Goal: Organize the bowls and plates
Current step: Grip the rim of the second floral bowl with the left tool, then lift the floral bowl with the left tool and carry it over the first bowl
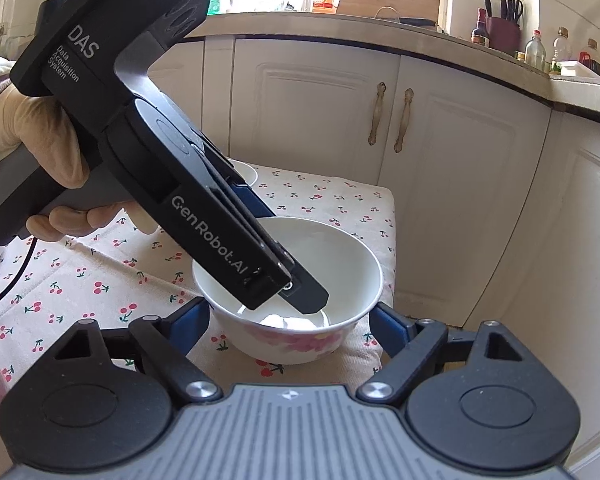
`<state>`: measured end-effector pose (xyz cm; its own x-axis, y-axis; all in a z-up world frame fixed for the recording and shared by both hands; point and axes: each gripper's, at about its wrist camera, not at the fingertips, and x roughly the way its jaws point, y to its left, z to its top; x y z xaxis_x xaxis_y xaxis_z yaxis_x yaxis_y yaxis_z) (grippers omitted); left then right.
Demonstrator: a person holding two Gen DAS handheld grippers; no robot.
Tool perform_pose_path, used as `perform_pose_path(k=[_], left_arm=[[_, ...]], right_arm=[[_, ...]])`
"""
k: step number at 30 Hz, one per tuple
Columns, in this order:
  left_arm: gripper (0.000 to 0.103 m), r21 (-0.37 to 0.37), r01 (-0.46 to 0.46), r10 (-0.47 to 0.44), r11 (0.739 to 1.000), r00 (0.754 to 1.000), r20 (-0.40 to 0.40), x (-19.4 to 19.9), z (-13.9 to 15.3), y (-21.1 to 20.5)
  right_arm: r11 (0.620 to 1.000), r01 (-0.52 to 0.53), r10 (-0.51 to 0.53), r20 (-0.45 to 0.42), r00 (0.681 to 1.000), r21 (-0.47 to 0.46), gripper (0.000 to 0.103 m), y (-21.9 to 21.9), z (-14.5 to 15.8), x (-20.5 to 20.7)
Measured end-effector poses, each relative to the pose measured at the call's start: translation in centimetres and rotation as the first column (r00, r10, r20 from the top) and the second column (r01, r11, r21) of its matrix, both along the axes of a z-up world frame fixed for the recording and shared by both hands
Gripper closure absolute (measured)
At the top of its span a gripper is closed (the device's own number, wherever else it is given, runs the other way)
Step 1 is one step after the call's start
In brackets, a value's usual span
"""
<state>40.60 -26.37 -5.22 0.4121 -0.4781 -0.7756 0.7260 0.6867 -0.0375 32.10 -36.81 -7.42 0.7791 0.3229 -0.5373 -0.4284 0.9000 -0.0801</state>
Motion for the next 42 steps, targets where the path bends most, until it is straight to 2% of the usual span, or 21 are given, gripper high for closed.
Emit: perform_pose_path(k=[22, 42], left_arm=[[0.034, -0.018, 0.009, -0.009, 1.0, 1.0, -0.007, -1.2, 0.8, 0.3], [0.033, -0.052, 0.02, -0.019, 0.998, 1.0, 0.024, -8.0, 4.9, 2.5]], right_arm=[[1.0, 0.004, -0.004, -0.017, 1.0, -0.006, 0.013, 0.4, 0.5, -0.9], [1.0, 0.001, -0.001, 0.01, 1.0, -0.022, 0.013, 2.9, 4.6, -7.6]])
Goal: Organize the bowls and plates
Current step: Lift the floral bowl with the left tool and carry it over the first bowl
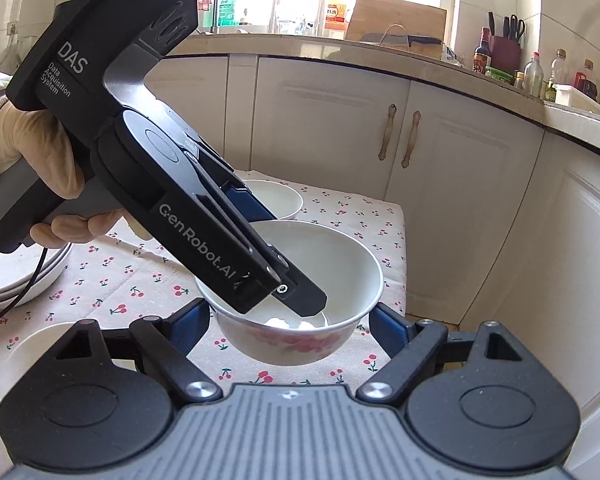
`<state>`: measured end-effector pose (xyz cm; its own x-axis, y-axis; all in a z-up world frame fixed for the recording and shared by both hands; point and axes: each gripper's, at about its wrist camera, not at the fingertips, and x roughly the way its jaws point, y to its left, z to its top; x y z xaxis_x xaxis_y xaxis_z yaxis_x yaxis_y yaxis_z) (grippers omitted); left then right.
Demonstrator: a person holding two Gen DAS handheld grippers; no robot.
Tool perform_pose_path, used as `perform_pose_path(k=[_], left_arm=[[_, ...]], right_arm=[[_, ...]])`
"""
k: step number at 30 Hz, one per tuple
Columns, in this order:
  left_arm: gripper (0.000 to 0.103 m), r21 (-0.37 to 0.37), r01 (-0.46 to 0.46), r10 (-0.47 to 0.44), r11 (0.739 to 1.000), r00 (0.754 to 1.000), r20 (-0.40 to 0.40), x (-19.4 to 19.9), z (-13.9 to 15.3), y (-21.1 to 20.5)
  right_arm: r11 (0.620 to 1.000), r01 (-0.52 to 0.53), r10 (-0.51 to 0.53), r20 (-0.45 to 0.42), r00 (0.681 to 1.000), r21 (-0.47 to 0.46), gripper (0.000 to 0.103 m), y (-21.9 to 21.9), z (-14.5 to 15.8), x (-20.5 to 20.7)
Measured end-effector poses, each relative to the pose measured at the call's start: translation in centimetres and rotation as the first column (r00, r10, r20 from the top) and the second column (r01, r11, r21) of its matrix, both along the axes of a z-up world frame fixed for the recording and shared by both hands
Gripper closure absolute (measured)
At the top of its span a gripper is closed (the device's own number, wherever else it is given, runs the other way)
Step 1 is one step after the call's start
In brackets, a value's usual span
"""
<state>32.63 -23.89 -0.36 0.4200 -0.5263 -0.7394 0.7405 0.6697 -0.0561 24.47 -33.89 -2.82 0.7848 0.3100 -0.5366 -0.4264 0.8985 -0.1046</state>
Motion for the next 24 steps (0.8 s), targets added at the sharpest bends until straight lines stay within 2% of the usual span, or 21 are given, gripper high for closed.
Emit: perform_pose_path(k=[13, 24], left_arm=[[0.033, -0.028, -0.01, 0.011, 1.0, 1.0, 0.029, -4.9, 2.0, 2.7], [0.033, -0.04, -0.038, 0.04, 0.998, 0.998, 0.038, -8.4, 2.5, 5.0]], right_arm=[[1.0, -0.009, 0.009, 0.02, 1.0, -0.001, 0.013, 2.2, 2.2, -4.9], [0.999, -0.037, 0.037, 0.027, 0.999, 0.009, 0.013, 4.0, 2.7, -7.7]])
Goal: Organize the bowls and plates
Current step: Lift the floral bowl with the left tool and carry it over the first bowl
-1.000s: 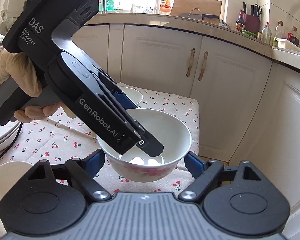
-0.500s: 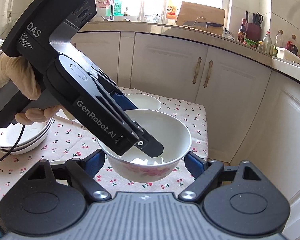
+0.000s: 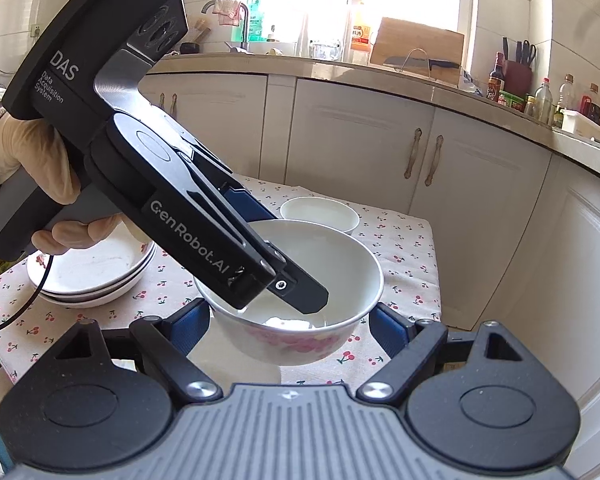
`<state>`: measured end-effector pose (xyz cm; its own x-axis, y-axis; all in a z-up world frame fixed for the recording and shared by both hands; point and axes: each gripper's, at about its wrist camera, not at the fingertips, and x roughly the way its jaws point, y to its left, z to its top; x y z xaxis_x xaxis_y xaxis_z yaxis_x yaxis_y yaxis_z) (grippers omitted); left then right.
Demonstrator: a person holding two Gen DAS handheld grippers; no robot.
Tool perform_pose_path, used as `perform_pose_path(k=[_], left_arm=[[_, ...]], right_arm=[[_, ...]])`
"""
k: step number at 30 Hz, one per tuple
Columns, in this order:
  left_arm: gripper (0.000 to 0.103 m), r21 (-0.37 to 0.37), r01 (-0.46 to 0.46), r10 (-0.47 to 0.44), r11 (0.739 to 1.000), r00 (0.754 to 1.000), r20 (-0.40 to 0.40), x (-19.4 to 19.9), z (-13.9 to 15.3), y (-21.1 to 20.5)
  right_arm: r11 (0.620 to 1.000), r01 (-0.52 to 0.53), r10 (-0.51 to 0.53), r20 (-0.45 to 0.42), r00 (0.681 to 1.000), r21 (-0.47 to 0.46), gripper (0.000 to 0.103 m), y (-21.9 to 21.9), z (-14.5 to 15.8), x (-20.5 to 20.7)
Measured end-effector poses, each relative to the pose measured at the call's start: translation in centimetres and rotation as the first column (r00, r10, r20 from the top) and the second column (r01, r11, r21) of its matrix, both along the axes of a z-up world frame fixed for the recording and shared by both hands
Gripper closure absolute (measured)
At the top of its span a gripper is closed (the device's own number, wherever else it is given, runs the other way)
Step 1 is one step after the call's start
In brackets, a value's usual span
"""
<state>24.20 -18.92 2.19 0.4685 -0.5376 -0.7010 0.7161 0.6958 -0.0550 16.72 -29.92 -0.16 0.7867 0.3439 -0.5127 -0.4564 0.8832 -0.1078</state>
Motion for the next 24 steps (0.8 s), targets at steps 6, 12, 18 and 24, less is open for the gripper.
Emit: perform_pose_path(k=[6, 12, 18, 24], left_arm=[[0.033, 0.003, -0.021, 0.021, 1.0, 1.0, -0.01, -1.6, -0.6, 1.2], [0.033, -0.008, -0.043, 0.042, 0.999, 0.999, -0.022, -2.7, -1.6, 2.3], [0.033, -0.007, -0.047, 0.046, 0.999, 0.998, -0.039, -3.4, -2.5, 2.8], [0.032, -0.006, -0.048, 0.048, 0.999, 0.998, -0.044, -3.9, -3.0, 3.0]], right_arm=[[1.0, -0.019, 0.019, -0.012, 1.0, 0.005, 0.013, 1.0, -0.4, -1.2], [0.999, -0.036, 0.036, -0.016, 0.999, 0.014, 0.013, 1.6, -0.9, -1.8], [0.999, -0.045, 0.045, -0.038, 0.998, -0.001, 0.013, 2.2, -2.0, -2.1], [0.999, -0.051, 0.051, -0.063, 0.997, 0.004, 0.013, 2.3, -2.7, -2.4]])
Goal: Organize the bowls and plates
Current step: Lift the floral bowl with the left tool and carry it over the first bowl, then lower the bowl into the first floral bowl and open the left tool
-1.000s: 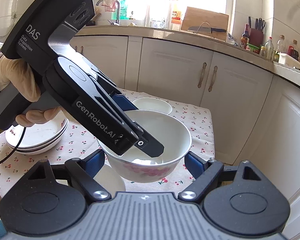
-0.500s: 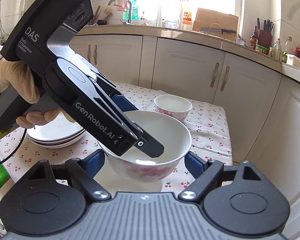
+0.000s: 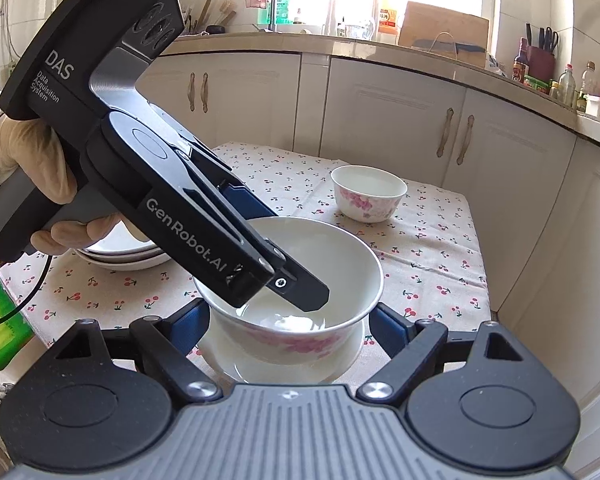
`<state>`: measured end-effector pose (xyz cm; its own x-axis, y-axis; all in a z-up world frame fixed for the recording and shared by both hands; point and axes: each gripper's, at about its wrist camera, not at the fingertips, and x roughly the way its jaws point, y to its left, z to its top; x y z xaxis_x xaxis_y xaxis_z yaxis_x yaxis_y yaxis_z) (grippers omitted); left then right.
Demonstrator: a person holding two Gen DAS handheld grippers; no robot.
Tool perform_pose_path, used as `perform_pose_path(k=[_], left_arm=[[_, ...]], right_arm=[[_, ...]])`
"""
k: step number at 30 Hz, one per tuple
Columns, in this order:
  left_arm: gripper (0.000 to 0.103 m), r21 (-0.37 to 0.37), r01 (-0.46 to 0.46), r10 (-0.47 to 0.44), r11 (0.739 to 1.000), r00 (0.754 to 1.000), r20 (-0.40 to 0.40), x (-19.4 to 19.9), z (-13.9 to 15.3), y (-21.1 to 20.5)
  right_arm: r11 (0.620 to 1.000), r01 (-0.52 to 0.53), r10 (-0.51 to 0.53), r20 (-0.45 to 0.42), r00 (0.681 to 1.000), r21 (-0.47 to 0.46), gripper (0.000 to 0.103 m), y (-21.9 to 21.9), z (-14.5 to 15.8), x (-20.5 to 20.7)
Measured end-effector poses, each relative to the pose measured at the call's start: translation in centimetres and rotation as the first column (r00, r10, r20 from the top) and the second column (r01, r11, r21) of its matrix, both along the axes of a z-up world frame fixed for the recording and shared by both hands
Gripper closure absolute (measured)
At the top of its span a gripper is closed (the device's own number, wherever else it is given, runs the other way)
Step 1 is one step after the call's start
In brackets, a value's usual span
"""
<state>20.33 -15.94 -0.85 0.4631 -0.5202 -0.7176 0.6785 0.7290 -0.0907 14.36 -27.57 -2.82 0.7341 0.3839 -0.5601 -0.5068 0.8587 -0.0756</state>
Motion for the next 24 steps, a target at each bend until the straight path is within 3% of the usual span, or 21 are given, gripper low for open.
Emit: perform_pose_path(k=[24], left_arm=[[0.032, 0.024, 0.019, -0.019, 1.0, 1.0, 0.001, -0.3, -0.9, -0.1]], right_arm=[[1.0, 0.001, 0.001, -0.064, 0.998, 0.028, 0.013, -0.1, -1.3, 0.2]])
